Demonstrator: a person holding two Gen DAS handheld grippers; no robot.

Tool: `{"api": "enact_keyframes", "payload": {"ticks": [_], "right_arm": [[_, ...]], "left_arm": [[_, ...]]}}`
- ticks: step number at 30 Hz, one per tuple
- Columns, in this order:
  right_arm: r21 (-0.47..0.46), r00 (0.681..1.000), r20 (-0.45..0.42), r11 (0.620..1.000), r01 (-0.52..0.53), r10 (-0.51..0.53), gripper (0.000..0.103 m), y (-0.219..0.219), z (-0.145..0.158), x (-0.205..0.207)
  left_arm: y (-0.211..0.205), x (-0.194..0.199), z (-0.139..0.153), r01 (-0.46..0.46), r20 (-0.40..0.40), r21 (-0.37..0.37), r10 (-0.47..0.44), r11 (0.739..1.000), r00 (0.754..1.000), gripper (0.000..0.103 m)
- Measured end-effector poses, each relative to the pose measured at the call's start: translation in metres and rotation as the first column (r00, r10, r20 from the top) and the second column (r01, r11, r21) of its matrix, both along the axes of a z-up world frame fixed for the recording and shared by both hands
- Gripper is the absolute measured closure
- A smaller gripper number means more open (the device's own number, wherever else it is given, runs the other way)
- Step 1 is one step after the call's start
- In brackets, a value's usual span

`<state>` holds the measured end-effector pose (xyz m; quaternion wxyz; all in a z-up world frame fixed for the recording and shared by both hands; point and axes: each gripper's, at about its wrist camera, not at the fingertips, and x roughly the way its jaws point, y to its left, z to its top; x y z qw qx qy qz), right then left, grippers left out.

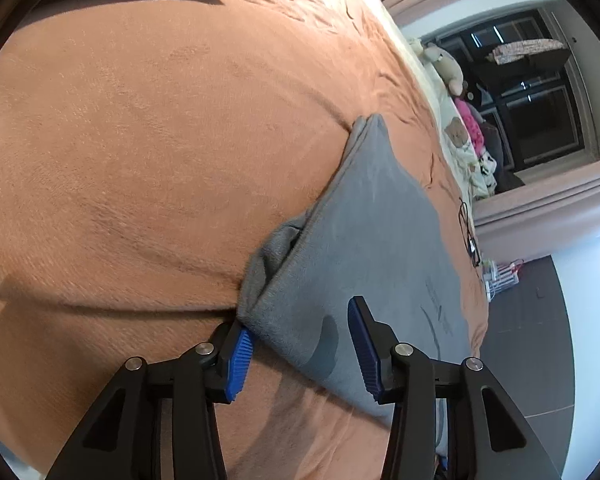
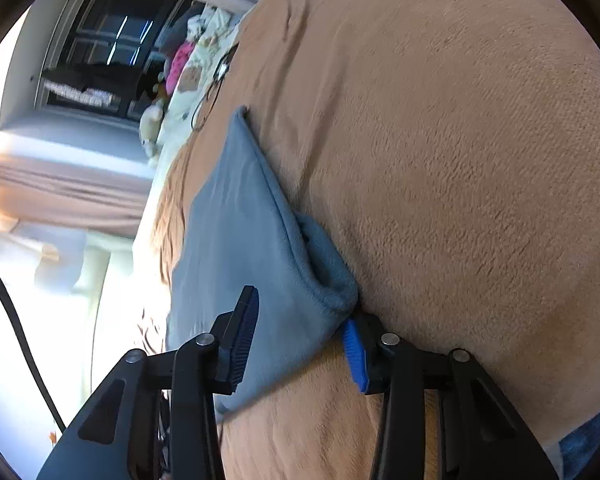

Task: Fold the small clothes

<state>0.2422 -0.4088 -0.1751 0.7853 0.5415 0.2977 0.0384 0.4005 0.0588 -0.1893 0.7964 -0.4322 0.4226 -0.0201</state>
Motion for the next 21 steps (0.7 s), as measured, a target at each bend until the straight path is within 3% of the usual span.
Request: {"api": "enact_keyframes", "payload": {"ticks": [2,4,7,11,21], "right_arm": [[-0.002,1.0,0.01,1.0,0.023,-0.023,0.066,0.011,0.001,-0.002],[-0.015,1.0,0.001,0.999,0.031,-0.031,0.079,0.02,-0.001,-0.001],[0.007,1.0,-0.013,1.0,0.028,-0.028,0.1,0.025,-0.002,-0.002],[-0.035,0.999,0.013,0.999,0.041,-0.041,0.102,0.023,0.013,-0.014],[-0.094,0.997,0.063,0.995,0.043,-0.037,0.103,0.04,0.042,-0.032]], "left_arm": [[-0.004,0.002,-0.001,0.0,-0.009,0.012,0.0,1.0,1.0,0.066],[-0.006,0.003,-0.001,-0.004,-0.019,0.02,0.004,1.0,1.0,0.084],[0.0,0.002,-0.001,-0.028,-0.015,0.015,0.028,1.0,1.0,0.096],[0.002,-0.001,0.017,-0.024,0.036,0.056,0.022,0.998,0.999,0.098],[0.015,-0.02,0.054,-0.033,0.129,0.065,0.024,0.997,0.991,0.099]]}}
